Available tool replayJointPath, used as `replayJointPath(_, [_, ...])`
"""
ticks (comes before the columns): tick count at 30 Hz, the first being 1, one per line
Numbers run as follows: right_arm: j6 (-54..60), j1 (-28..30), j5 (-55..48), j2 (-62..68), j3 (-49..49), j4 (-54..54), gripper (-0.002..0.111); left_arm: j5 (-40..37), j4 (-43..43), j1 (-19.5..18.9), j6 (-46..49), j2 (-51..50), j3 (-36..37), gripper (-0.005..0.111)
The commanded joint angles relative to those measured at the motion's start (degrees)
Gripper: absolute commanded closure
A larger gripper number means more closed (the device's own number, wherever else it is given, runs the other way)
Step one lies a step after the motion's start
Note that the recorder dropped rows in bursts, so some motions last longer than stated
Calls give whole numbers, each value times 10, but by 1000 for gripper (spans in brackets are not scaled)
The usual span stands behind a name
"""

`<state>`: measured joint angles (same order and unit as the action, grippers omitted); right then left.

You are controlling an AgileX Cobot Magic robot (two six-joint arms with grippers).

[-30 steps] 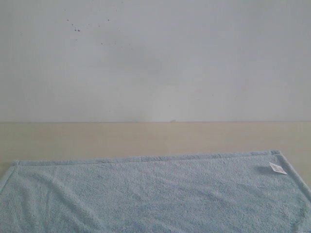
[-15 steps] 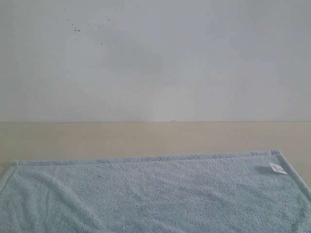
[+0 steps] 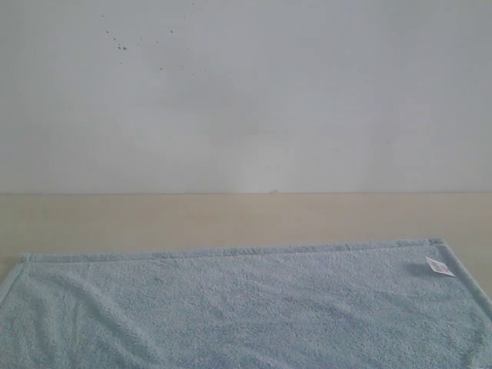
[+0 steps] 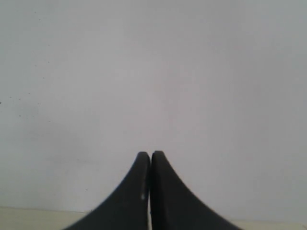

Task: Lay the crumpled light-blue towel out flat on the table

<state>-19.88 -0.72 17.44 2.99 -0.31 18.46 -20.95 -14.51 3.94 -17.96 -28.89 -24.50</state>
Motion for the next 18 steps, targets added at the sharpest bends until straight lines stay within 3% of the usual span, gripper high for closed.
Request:
replayJointPath(1, [88,0,-39,-5,3,-71,108,0,0,3,-4,5,1,102])
replayJointPath(18, [206,0,-165,-5,3,-151,108,2,0,3,-4,5,1,102])
